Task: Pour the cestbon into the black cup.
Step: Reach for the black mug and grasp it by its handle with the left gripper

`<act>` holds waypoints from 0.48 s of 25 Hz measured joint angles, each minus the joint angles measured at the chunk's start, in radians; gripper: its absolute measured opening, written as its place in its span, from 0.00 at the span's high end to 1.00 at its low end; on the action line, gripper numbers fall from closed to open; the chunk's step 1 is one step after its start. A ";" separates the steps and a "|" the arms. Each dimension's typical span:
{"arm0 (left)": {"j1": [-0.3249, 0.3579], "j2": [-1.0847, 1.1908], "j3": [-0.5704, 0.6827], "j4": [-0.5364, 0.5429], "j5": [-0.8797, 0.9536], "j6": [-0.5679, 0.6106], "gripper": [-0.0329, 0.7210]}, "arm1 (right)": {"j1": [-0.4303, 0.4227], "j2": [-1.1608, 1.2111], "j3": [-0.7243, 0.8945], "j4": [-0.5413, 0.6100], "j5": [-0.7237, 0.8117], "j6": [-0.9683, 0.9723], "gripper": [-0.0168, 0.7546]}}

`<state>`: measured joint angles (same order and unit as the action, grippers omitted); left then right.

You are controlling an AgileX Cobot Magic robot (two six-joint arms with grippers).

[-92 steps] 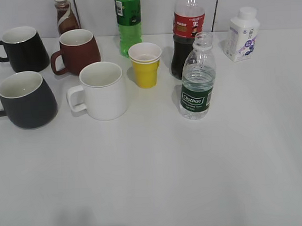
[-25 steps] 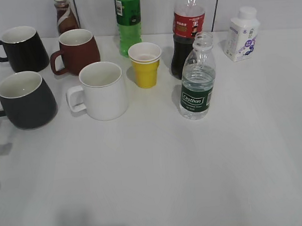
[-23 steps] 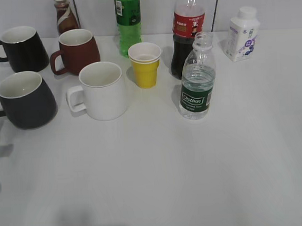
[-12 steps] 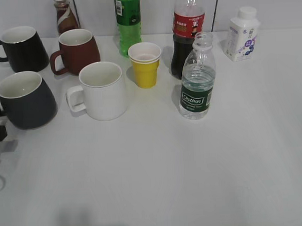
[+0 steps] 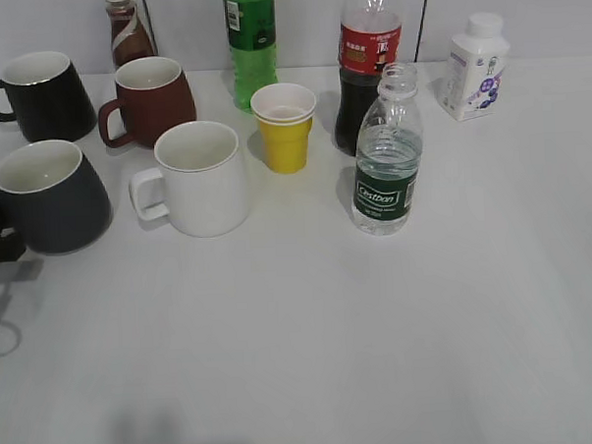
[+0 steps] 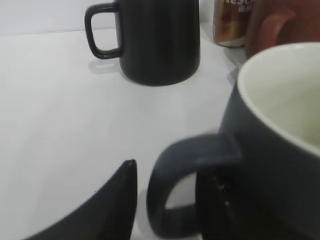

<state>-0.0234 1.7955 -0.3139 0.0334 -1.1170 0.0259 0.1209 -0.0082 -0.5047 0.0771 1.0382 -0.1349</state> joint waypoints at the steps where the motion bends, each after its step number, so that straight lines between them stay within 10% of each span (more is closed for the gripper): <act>1: 0.000 0.002 -0.009 0.000 0.001 0.000 0.57 | 0.000 0.000 0.000 0.000 0.000 0.000 0.31; 8: 0.003 0.012 -0.043 0.019 0.032 0.011 0.89 | 0.000 0.000 0.000 0.007 0.000 0.000 0.31; 12: 0.003 0.005 -0.043 0.035 0.038 0.015 0.89 | 0.000 0.000 -0.001 0.042 0.000 -0.034 0.33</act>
<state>-0.0203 1.8003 -0.3573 0.0683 -1.0791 0.0409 0.1209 -0.0082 -0.5056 0.1191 1.0382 -0.1687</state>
